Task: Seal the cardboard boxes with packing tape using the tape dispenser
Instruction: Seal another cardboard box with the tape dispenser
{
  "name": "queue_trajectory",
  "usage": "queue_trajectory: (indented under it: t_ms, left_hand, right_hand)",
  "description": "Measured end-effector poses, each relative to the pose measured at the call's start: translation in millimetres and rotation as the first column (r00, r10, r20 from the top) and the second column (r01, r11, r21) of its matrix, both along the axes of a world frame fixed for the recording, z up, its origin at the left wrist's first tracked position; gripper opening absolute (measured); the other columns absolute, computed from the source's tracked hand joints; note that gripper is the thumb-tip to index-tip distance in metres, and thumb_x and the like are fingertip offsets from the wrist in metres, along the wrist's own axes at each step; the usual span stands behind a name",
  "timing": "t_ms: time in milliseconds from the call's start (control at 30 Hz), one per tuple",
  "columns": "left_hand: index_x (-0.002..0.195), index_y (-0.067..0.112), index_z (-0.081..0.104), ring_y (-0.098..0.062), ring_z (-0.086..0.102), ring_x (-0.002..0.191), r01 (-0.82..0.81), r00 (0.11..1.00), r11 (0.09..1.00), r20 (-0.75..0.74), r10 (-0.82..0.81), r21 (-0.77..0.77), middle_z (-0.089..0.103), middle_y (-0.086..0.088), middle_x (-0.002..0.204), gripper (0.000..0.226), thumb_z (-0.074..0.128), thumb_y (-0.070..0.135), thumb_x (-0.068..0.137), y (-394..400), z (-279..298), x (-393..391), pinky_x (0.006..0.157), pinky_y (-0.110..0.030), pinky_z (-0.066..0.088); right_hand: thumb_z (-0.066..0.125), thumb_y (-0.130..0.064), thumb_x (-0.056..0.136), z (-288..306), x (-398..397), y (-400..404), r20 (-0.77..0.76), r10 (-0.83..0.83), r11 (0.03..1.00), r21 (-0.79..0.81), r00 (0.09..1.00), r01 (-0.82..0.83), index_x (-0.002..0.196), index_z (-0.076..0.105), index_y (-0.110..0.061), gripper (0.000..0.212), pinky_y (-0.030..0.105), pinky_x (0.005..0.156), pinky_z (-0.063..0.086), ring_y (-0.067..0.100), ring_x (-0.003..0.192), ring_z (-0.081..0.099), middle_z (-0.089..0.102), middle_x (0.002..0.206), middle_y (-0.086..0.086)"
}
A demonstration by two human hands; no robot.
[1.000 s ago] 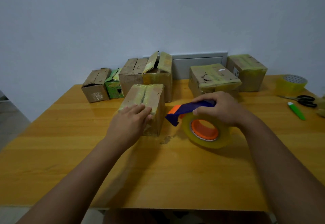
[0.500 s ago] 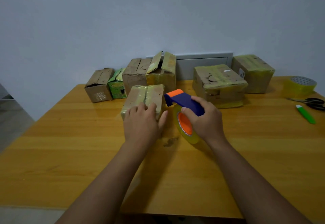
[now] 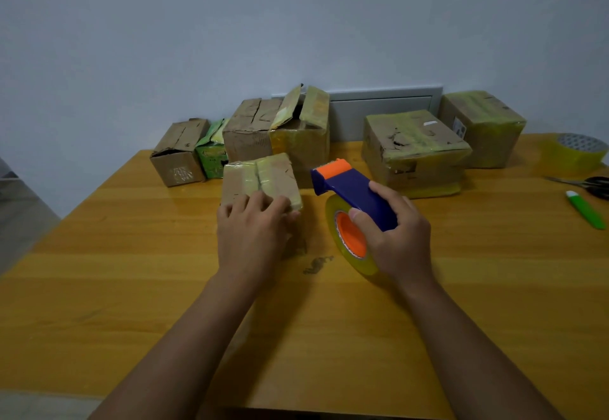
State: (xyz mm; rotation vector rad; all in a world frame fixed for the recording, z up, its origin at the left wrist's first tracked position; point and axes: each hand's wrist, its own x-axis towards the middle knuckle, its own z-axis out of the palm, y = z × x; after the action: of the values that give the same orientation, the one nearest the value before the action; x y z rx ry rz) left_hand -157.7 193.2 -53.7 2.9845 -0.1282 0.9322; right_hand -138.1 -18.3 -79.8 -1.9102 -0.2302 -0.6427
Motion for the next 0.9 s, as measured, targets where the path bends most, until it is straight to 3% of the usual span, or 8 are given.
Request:
queue_trajectory:
  t_ms: [300,400,500,600,700,800,900]
  left_hand:
    - [0.104,0.02,0.067,-0.032,0.06,0.088,0.068,0.997,0.996,0.033,-0.07,0.062,0.066,-0.007,0.098,0.033,0.046,0.043,0.095,7,-2,-2,0.075,-0.041,0.044]
    - [0.109,0.024,0.066,-0.027,0.058,0.096,0.059,0.997,0.998,-0.054,-0.058,0.018,0.064,-0.003,0.102,0.043,0.043,0.055,0.089,3,7,-7,0.08,-0.04,0.041]
    - [0.12,0.03,0.063,-0.017,0.049,0.104,0.046,0.96,0.987,-0.266,-0.085,-0.151,0.056,0.002,0.107,0.061,0.03,0.067,0.084,6,28,-6,0.085,-0.036,0.039]
    - [0.106,0.029,0.068,-0.015,0.048,0.094,0.077,0.9,0.957,-0.393,-0.188,-0.281,0.049,0.005,0.095,0.041,0.04,0.057,0.095,17,51,13,0.072,-0.034,0.045]
    - [0.084,0.034,0.064,-0.016,0.053,0.092,0.124,0.873,0.928,-0.406,-0.271,-0.351,0.05,0.009,0.092,0.023,0.056,0.055,0.085,23,50,28,0.068,-0.033,0.046]
    - [0.086,0.035,0.066,-0.017,0.05,0.096,0.149,0.908,0.942,-0.335,-0.25,-0.3,0.052,0.009,0.094,0.05,0.045,0.077,0.068,24,41,29,0.074,-0.042,0.052]
    - [0.097,0.031,0.069,-0.016,0.043,0.098,0.165,0.938,0.965,-0.269,-0.217,-0.202,0.047,0.009,0.095,0.068,0.036,0.081,0.064,24,36,26,0.068,-0.035,0.045]
  right_hand:
    - [0.067,-0.048,0.077,-1,-1,-1,0.008,0.018,0.999,0.038,1.0,-0.018,0.131,0.058,-0.023,0.06,0.006,0.068,0.046,-0.006,0.093,0.054,0.052,0.111,-0.009]
    - [0.067,-0.049,0.077,-2,-2,-2,0.005,0.022,0.999,0.042,1.0,-0.022,0.131,0.057,-0.023,0.061,0.006,0.068,0.047,-0.008,0.094,0.054,0.052,0.111,-0.009]
    - [0.067,-0.048,0.077,-1,-2,-2,0.01,0.025,0.999,0.044,1.0,-0.025,0.131,0.057,-0.023,0.061,0.007,0.069,0.047,-0.008,0.095,0.054,0.052,0.112,-0.01]
    - [0.067,-0.047,0.078,0,-3,-1,0.015,0.026,0.999,0.046,1.0,-0.027,0.131,0.057,-0.023,0.059,0.008,0.069,0.048,-0.01,0.096,0.054,0.052,0.112,-0.01]
    - [0.068,-0.047,0.078,-1,-3,-2,0.023,0.023,0.999,0.047,0.999,-0.024,0.131,0.057,-0.024,0.059,0.009,0.069,0.049,-0.008,0.096,0.054,0.053,0.112,-0.01]
    - [0.068,-0.046,0.078,-1,-2,-2,0.033,0.018,0.999,0.04,0.999,-0.019,0.131,0.058,-0.022,0.059,0.008,0.069,0.048,-0.002,0.094,0.056,0.054,0.112,-0.008]
    - [0.068,-0.046,0.078,-2,-1,-2,0.039,0.02,0.999,0.035,0.999,-0.021,0.13,0.058,-0.022,0.058,0.008,0.069,0.048,-0.001,0.095,0.056,0.054,0.112,-0.008]
